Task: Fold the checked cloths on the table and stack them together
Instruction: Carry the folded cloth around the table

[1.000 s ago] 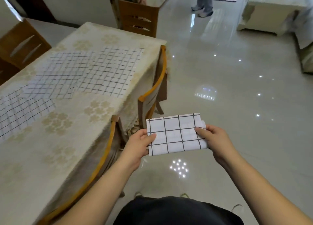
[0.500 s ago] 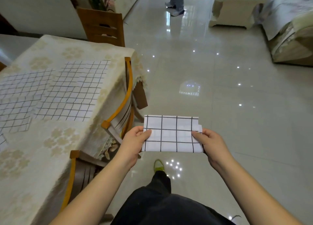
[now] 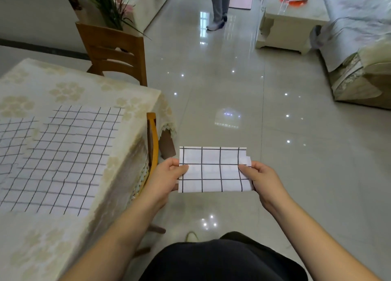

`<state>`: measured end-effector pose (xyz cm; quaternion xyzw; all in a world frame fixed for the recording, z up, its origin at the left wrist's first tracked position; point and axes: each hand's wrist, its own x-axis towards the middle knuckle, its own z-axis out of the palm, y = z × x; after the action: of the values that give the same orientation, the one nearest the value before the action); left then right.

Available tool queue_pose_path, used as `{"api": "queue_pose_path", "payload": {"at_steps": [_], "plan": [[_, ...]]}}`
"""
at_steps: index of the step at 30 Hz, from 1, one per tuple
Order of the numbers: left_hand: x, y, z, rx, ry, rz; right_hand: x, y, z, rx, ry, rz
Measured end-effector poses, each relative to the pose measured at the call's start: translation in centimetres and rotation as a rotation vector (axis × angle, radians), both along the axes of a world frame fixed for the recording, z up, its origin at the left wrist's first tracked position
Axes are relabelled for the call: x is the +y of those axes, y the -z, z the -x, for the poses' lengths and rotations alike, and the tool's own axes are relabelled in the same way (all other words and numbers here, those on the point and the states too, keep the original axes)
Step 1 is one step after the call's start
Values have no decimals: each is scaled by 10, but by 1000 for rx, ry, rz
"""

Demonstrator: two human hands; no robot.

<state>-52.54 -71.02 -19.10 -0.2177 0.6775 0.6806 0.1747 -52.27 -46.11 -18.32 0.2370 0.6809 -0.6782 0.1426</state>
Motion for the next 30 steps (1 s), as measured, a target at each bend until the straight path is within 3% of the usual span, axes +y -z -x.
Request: {"api": "queue_pose_path", "payload": {"at_steps": [11, 20, 30], "plan": [[29, 2, 168, -7, -45, 41, 32, 17, 180, 21, -64, 19], [72, -16, 308, -4, -133, 74, 72, -1, 341, 31, -181, 35], [64, -2, 426, 23, -239, 59, 53, 7, 484, 4, -229, 71]]}}
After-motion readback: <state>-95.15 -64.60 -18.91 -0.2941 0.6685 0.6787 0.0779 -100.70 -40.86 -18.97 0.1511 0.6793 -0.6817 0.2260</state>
